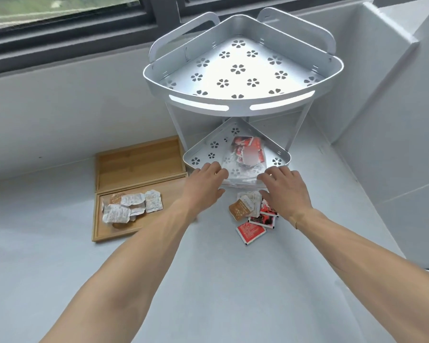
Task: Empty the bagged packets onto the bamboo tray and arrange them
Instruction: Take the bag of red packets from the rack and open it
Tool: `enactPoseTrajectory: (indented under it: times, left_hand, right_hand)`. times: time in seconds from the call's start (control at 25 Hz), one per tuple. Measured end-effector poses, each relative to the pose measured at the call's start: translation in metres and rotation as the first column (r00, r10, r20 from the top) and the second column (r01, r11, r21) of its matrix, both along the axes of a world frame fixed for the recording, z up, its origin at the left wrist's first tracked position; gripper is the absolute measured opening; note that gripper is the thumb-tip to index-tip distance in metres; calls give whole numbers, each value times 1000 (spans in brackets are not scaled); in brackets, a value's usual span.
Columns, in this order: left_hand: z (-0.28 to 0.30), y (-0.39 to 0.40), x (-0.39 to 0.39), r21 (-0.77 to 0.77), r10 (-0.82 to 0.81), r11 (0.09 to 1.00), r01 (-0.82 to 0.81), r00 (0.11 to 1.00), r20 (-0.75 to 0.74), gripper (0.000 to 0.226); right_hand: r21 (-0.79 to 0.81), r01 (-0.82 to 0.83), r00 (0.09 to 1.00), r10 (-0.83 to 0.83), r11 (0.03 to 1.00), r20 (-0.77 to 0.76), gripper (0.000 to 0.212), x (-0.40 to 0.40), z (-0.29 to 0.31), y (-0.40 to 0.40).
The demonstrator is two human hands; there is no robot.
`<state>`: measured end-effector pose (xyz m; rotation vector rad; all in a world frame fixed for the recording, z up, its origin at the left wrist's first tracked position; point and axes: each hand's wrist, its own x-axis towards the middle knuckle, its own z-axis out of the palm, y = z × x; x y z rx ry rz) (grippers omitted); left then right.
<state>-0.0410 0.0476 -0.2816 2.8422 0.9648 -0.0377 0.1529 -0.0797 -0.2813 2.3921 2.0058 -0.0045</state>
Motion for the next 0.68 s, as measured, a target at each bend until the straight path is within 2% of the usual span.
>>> enactPoseTrajectory:
  times: [0.24,0.44,0.56,0.68]
  left_hand:
    - [-7,6,0,55,-35,998,30,996,85,11]
    - [13,4,-14,175,-72,983,49,990,124,4]
    - [34,1,-27,213,-78,976,43,984,160,9]
    - [56,-5,-45,257,-78,966,23,975,206,20]
  right_hand:
    - [137,-48,999,46,989,19,8,3,0,8]
    - [182,-88,996,80,979,47,16,-6,17,5]
    - [290,-111,994,100,951,53,15,-12,31,2]
    - [428,-135,990,111,894,81,24,-25,49,-3]
